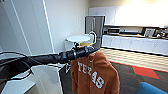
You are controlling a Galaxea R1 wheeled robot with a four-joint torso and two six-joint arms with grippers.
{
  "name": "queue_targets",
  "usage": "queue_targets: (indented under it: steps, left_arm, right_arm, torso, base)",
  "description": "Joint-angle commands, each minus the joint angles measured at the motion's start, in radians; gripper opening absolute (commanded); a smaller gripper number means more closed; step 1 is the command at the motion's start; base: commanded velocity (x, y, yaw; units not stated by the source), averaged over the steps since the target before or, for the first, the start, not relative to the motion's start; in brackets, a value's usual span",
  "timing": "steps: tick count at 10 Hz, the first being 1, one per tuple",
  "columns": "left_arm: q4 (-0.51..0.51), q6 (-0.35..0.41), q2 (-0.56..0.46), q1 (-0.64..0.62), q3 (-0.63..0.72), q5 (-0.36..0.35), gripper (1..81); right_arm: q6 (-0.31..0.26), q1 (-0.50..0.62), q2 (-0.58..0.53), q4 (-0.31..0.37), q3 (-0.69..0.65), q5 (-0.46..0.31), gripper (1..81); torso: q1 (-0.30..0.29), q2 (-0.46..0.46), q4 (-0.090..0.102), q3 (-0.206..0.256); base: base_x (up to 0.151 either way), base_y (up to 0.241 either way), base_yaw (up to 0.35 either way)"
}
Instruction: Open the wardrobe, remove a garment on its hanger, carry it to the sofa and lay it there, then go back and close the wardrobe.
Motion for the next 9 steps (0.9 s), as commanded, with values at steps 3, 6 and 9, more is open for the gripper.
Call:
queue_targets:
  steps: [3, 6, 9]
  left_arm:
    - [0.018, 0.014, -0.018, -0.207, 0.028, -0.071, 1.0]
    - [0.024, 0.012, -0.021, -0.207, 0.031, -0.071, 1.0]
    - [0.026, 0.014, -0.032, -0.207, 0.045, -0.071, 1.0]
  right_arm:
    - [-0.002, 0.029, 0.006, -0.001, 0.006, -0.038, 81.1]
    - [-0.002, 0.029, 0.006, 0.001, 0.006, -0.038, 81.1]
    - [-0.002, 0.029, 0.006, 0.001, 0.006, -0.038, 81.1]
  torso:
    - [0.0, 0.0, 0.0, 0.0]
    - [0.0, 0.0, 0.0, 0.0]
    - [0.0, 0.0, 0.0, 0.0]
  base:
    - [0.0, 0.0, -0.34]
    - [0.0, 0.0, -0.34]
    - [0.0, 0.0, -0.34]
